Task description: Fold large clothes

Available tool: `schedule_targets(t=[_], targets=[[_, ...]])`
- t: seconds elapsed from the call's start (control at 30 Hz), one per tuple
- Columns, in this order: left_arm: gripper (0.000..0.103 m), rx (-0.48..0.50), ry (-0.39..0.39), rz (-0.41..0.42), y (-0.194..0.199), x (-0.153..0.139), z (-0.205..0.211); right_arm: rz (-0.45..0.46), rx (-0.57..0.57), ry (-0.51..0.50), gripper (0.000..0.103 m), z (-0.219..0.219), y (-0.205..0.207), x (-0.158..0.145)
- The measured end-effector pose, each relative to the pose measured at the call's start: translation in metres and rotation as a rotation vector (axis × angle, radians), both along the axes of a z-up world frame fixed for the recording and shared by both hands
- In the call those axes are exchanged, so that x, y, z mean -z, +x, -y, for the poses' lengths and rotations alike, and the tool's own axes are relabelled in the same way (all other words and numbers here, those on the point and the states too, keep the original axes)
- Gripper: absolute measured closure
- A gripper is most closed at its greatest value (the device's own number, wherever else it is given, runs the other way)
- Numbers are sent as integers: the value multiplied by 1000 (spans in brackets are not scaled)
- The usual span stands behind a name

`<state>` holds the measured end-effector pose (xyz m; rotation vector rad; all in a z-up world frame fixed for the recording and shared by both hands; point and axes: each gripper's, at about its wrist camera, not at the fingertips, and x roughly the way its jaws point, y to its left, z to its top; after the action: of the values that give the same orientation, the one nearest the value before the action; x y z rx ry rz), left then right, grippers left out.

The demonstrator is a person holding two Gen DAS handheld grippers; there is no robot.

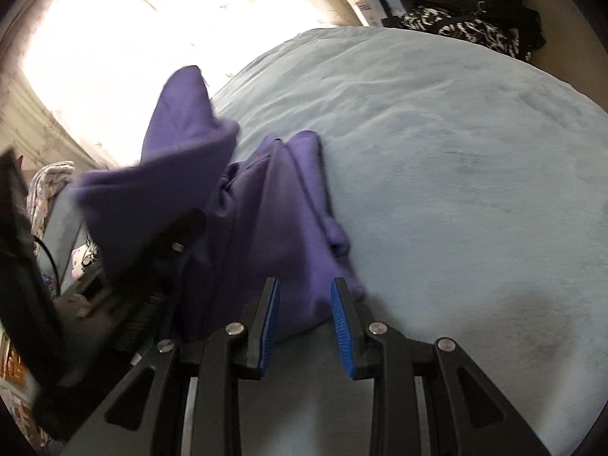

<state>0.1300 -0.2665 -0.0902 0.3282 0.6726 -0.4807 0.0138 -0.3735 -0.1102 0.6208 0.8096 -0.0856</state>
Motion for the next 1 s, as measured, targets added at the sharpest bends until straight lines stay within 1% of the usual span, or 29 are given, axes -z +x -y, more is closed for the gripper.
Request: schedule_targets(t=[0.03,0.1,0.2,0.23,0.27,0.3,0.33,0.43,0.47,0.57,0.73,0.8,0.83,0.9,0.93,1.0], targets=[[80,3,25,-9,2,9,6,-4,7,3,75,3,-2,1],[78,8,50,-19,5,18,13,-15,15,0,75,6,-2,2],[72,26,76,-16,6,25,20,-28,23,-4,75,10,-2,6],[67,36,72,-17,5,24,20,-31,25,-4,75,11,-3,7],[59,47,65,-22,5,23,20,-32,26,-4,75,12,-3,8],[55,56,54,-29,4,22,18,-32,27,-4,75,13,-5,8],[48,66,43,-37,5,20,17,-32,29,-4,75,13,-5,8],[37,90,17,-44,3,14,15,-30,32,-4,75,14,-4,7],[34,105,4,-49,3,11,13,-28,32,-4,75,13,-5,7],[28,137,-28,-69,4,7,7,-21,28,-11,75,12,-4,4],[26,170,-109,-136,9,0,-5,-14,21,-24,75,10,-4,0],[23,194,-163,-188,12,-5,-12,-13,24,-28,75,11,-4,-1],[19,215,-200,-222,13,-7,-15,-12,24,-28,75,11,-4,-2],[16,248,-260,-277,14,-11,-18,-10,25,-34,75,12,-3,-5],[14,263,-282,-302,14,-13,-20,-8,23,-37,75,12,-3,-6],[13,270,-313,-326,14,-17,-24,-5,21,-45,75,12,-2,-9]])
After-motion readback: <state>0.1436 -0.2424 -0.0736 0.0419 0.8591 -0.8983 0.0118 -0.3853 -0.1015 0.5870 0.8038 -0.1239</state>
